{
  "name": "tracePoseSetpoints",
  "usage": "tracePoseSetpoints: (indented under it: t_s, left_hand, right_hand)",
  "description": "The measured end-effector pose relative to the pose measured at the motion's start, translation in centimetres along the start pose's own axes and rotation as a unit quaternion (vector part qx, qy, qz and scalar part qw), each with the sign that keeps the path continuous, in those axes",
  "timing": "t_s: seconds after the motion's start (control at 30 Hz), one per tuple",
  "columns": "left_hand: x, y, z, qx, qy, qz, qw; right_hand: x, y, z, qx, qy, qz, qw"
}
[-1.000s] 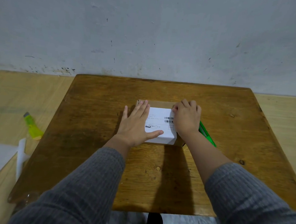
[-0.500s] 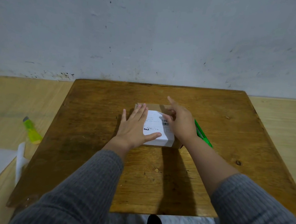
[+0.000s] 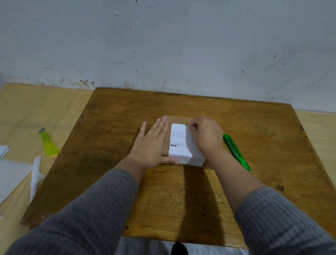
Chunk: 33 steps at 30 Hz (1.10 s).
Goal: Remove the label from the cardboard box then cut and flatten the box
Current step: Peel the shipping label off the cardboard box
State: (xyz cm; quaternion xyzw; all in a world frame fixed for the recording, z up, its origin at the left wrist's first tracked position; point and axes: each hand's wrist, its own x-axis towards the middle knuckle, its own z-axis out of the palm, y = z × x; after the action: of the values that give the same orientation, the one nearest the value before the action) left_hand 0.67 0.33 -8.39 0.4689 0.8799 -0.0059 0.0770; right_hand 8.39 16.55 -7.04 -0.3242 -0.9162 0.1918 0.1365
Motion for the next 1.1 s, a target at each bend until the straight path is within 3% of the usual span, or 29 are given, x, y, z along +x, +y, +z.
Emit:
tracePoseSetpoints:
  t_s: [0.23,0.37,0.6,0.77,0.9,1.0,1.1]
  left_hand:
    - [-0.1,0.5,-0.3,0.027,-0.013,-0.024,0.999]
    - [0.0,1.3,-0.6,0.035,-0.023,-0.022,0.999]
    - [0.6,2.3,-0.7,0.010,-0.032,-0.038,0.999]
    - [0.9,2.1,-0.7,-0.086,-0.046,-0.023,0.995]
    - [1.2,2.0,-0.2,-0.131,0.012,-0.029,0.991]
    - [1.5,2.2,0.4,-0.119,0.040,-0.017,0.992]
    - [1.6,2.0,0.8,-0.112,0.038,-0.015,0.993]
  right_hand:
    - [-1.7,-0.8,-2.2,0.152,-0.080,-0.012,0.985]
    - [-2.9,-0.2,-2.9,0.192,-0.073,0.013,0.979]
    - [-3.9,0.0,-4.6,0.139,-0.049,-0.012,0.989]
    - [-3.8,1.1,-4.6,0.126,-0.018,-0.052,0.991]
    - [-3.6,1.3,-3.7,0.113,0.010,-0.078,0.990]
    - [-3.6,0.7,-3.3,0.099,-0.016,-0.067,0.993]
    - [-2.6,0.5,-3.0,0.067,0.003,0.006,0.998]
